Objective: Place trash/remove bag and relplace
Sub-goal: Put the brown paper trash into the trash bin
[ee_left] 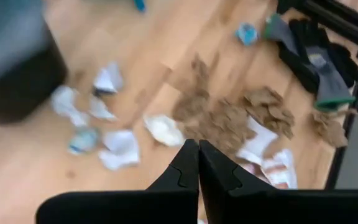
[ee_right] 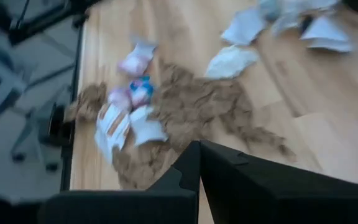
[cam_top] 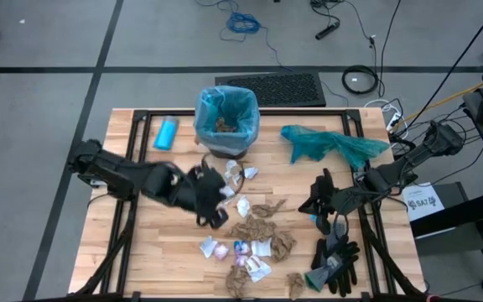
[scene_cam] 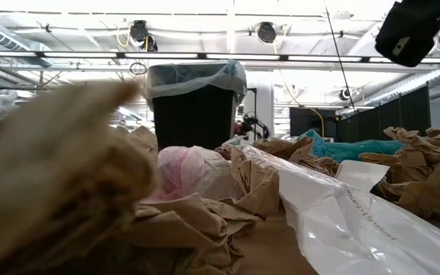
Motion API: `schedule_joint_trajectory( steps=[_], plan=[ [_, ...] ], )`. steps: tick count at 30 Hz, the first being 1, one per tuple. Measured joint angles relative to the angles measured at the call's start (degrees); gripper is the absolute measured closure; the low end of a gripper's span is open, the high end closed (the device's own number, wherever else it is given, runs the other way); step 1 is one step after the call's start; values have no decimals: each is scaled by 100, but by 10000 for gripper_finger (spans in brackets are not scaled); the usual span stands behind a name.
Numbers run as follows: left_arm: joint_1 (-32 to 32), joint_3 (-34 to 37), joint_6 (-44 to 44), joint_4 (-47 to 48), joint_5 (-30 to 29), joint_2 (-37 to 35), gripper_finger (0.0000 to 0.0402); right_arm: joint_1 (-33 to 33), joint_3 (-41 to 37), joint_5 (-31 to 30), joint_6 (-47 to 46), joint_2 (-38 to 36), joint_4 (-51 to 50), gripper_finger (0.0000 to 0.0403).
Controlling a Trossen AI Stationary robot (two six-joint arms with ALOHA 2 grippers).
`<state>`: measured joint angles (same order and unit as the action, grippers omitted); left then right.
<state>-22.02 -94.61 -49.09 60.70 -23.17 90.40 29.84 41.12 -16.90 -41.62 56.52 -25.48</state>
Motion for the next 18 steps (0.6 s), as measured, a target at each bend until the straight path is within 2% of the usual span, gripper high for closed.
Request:
schedule_joint_trajectory(
  steps=[4,8,12,18],
  plan=[
    [-293,657,-336,-763,42,1,399,-107,89,550,731,471,145,403],
    [-505,1201,-311,-1519,240,1,399,-245,476,622,1541,1065,150,403],
    [-588,1620,-318,-1685,268,-34,400,-452,1047,636,2301,1717,48,401],
    [-592,2249,-46,-2093,375,-486,400,-966,1930,664,2646,2686,-774,366]
  ],
)
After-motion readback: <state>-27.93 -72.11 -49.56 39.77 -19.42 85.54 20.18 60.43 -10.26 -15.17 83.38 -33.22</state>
